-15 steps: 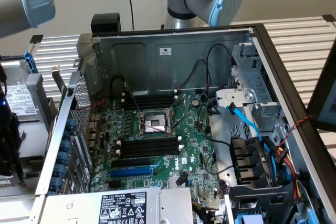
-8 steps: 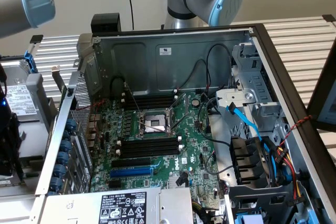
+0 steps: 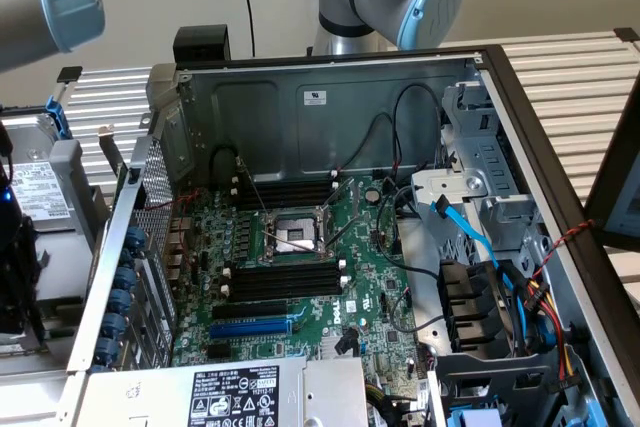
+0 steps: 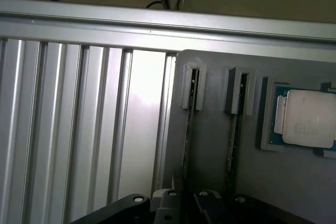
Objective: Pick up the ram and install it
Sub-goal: 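Pick up the ram and move it above insertion slot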
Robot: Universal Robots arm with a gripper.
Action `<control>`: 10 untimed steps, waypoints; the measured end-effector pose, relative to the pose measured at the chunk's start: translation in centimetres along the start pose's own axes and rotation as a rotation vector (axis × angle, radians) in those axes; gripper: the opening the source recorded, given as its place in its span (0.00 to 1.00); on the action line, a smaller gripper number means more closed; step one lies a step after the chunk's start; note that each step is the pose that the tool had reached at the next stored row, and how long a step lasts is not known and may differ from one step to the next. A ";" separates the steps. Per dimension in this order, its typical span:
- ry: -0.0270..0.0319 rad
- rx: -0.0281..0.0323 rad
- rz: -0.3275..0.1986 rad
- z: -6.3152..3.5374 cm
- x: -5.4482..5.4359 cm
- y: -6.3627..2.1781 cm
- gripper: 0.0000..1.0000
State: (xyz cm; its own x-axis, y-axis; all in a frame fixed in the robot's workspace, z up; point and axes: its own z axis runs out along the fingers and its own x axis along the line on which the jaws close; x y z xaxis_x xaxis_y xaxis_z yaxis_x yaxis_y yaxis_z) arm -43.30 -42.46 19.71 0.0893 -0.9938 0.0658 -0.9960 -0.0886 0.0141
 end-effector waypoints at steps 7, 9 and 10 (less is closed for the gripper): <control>0.0008 0.0097 0.004 -0.66 0.0 0.01 0.14; 0.0014 0.0158 0.007 -1.09 0.1 0.02 0.14; 0.0016 0.0191 0.008 -1.27 0.1 0.02 0.14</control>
State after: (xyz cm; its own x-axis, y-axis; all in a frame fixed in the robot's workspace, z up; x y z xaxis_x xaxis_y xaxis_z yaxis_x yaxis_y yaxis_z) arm -43.31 -42.46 20.98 0.0814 -0.9944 0.0674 -0.9966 -0.0820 -0.0054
